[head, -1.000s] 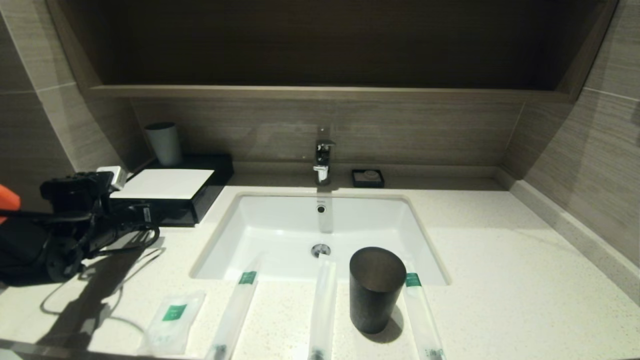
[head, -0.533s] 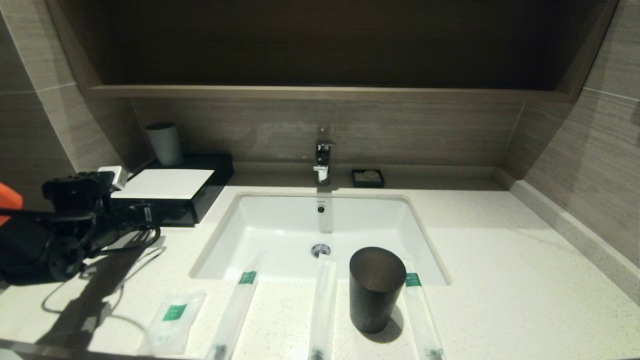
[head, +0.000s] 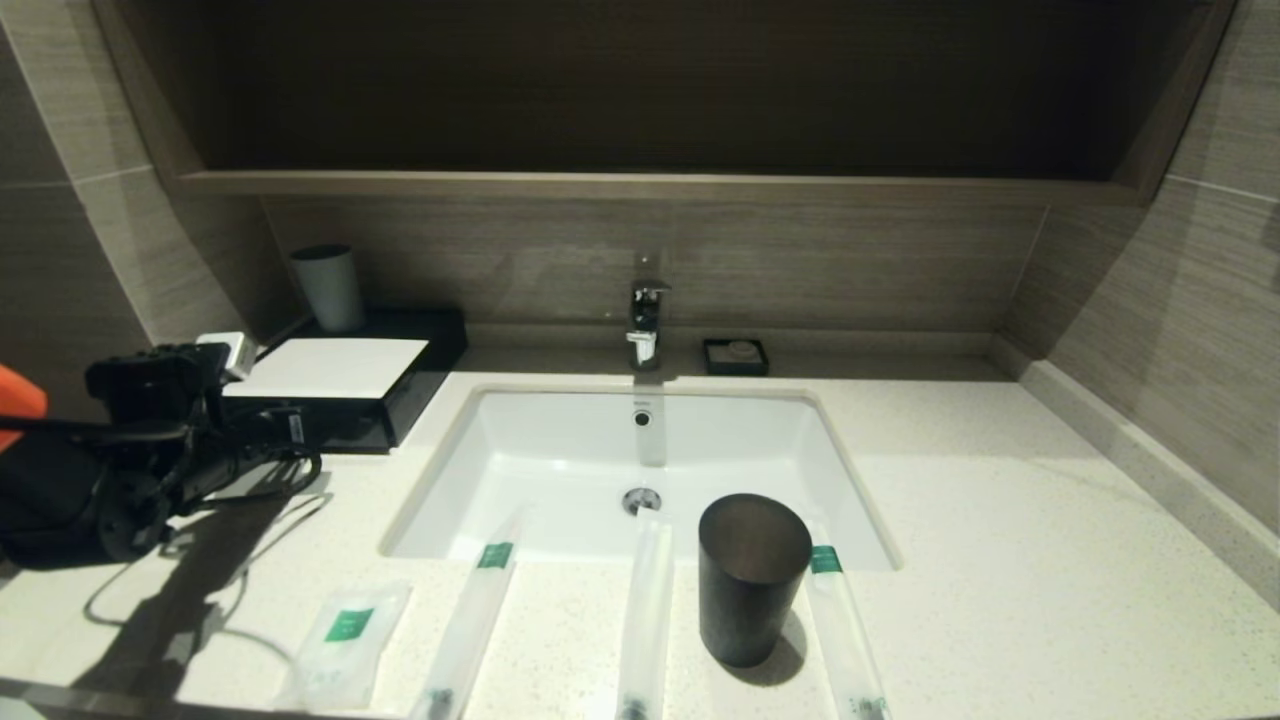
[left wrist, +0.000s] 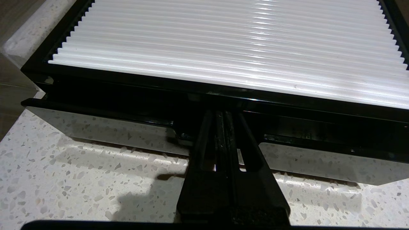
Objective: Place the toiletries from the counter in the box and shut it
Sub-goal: Open the drawer
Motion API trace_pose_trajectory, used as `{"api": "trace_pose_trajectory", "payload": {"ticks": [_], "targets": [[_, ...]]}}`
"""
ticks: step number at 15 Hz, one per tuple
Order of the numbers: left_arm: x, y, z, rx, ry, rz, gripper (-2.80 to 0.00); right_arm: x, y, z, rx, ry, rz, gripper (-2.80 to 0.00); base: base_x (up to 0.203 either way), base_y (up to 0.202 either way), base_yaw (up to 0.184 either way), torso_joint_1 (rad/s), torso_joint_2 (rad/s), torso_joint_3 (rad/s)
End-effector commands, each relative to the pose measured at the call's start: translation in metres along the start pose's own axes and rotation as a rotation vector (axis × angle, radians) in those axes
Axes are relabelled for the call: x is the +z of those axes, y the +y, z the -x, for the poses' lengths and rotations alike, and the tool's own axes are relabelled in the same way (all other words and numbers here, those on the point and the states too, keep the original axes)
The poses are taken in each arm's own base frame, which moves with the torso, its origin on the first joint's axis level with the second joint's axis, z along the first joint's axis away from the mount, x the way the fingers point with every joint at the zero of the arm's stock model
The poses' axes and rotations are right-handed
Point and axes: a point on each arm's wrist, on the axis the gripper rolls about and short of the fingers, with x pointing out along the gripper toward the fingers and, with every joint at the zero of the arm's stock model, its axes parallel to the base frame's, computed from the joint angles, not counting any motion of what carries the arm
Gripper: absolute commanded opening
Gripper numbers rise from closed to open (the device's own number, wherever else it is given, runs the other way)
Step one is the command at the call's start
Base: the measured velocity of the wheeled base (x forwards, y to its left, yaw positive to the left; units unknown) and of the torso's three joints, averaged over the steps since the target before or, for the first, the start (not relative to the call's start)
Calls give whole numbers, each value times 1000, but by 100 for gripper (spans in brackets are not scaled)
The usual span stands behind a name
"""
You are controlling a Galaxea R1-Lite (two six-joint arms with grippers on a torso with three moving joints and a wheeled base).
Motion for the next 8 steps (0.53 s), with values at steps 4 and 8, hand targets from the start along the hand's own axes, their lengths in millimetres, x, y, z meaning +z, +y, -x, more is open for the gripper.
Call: {"api": "trace_pose_trajectory", "payload": {"ticks": [4, 8], "targets": [[-1, 0, 0, 0, 6, -1, -280, 0, 0, 0, 0, 0, 0, -280, 0, 0, 0, 0, 0, 0], [0, 0, 1, 0, 10, -2, -280, 0, 0, 0, 0, 0, 0, -280, 0, 0, 0, 0, 0, 0]]}}
